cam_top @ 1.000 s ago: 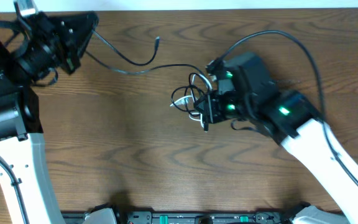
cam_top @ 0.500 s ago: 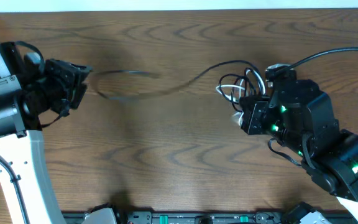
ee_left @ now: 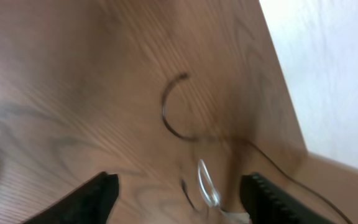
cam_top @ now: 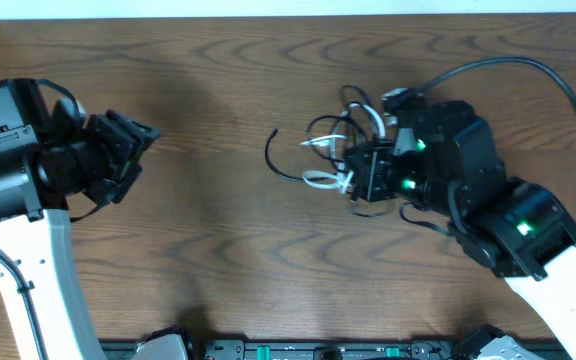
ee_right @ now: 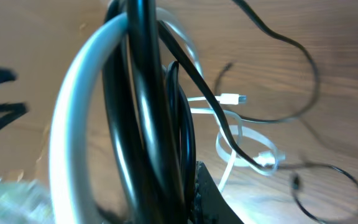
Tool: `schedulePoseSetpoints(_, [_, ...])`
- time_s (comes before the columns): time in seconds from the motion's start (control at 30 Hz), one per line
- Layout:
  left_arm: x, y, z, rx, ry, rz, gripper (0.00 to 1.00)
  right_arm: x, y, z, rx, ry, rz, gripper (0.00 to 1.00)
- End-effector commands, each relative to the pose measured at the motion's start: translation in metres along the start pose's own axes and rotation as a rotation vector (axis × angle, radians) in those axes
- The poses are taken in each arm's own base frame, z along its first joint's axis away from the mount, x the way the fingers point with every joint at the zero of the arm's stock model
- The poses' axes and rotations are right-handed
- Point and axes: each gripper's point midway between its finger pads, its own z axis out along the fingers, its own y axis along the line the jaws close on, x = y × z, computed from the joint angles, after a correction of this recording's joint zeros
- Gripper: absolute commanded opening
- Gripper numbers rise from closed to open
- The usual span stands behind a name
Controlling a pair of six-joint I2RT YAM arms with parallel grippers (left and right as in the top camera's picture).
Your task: Untangle cables
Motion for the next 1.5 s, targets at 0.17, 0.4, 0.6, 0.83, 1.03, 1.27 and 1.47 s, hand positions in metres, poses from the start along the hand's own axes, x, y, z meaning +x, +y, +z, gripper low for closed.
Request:
schedulePoseSetpoints(0.17, [0.031, -0.035, -0.003, 0.172, 0.156, 0.008, 0.77, 0.031, 0.048, -0.004, -0.324, 0.157, -0.315, 0.01])
schedulePoseSetpoints(0.4, [0.054, -0.062, -0.016, 0.298, 0.339, -0.255, 0.73, 0.056, 0.048, -0.01, -0.384, 0.241, -0.452, 0.01])
schedulePoseSetpoints(0.6, [0.07, -0.08, -0.028, 0.39, 0.459, -0.285, 0.71, 0.057, 0.056, -0.014, -0.446, 0.232, -0.504, 0.01])
schedulePoseSetpoints(0.83, [0.09, -0.093, -0.035, 0.42, 0.576, -0.318, 0.71, 0.059, 0.076, -0.024, -0.582, 0.221, -0.568, 0.01])
schedulePoseSetpoints(1.03, [0.106, -0.098, -0.033, 0.386, 0.638, -0.34, 0.71, 0.06, 0.076, -0.025, -0.588, 0.221, -0.568, 0.01])
schedulePoseSetpoints(1.27, [0.12, -0.101, -0.033, 0.357, 0.686, -0.366, 0.63, 0.057, 0.083, -0.027, -0.625, 0.206, -0.58, 0.01])
schedulePoseSetpoints(1.47, [0.132, -0.104, -0.033, 0.334, 0.728, -0.372, 0.63, 0.039, 0.055, 0.002, -0.408, 0.172, -0.521, 0.01])
